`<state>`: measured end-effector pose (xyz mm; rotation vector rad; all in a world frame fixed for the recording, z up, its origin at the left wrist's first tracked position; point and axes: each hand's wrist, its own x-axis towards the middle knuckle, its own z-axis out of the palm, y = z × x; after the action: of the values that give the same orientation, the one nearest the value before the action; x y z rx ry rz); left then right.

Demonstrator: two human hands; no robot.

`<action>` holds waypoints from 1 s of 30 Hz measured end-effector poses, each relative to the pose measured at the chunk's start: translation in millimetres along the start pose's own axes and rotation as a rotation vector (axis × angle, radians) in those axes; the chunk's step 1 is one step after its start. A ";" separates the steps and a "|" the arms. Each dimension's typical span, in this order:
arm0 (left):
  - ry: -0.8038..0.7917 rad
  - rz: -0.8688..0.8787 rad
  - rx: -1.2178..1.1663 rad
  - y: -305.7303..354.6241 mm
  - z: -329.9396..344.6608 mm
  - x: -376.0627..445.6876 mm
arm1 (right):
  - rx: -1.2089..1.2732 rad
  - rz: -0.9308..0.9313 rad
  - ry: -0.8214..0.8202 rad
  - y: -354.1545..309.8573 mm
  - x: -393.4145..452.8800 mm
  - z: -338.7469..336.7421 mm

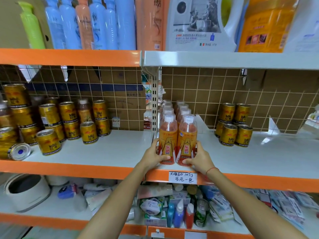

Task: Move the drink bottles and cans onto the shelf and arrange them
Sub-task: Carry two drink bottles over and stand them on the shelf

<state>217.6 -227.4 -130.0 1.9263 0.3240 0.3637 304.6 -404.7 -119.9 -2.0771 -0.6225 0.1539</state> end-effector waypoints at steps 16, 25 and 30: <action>0.014 0.005 0.094 3.4 0.4 3.0 | 0.018 -0.019 -0.071 -2.1 6.4 -7.4; 0.021 0.023 0.097 4.5 1.0 -0.2 | 0.025 -0.013 -0.063 -0.5 5.3 -5.6; 0.021 0.019 0.107 5.8 1.1 -1.3 | 0.020 -0.011 -0.064 -1.8 4.4 -5.5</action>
<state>217.1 -231.0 -125.1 2.0327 0.3455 0.3860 309.6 -405.9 -114.8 -2.0554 -0.6687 0.2199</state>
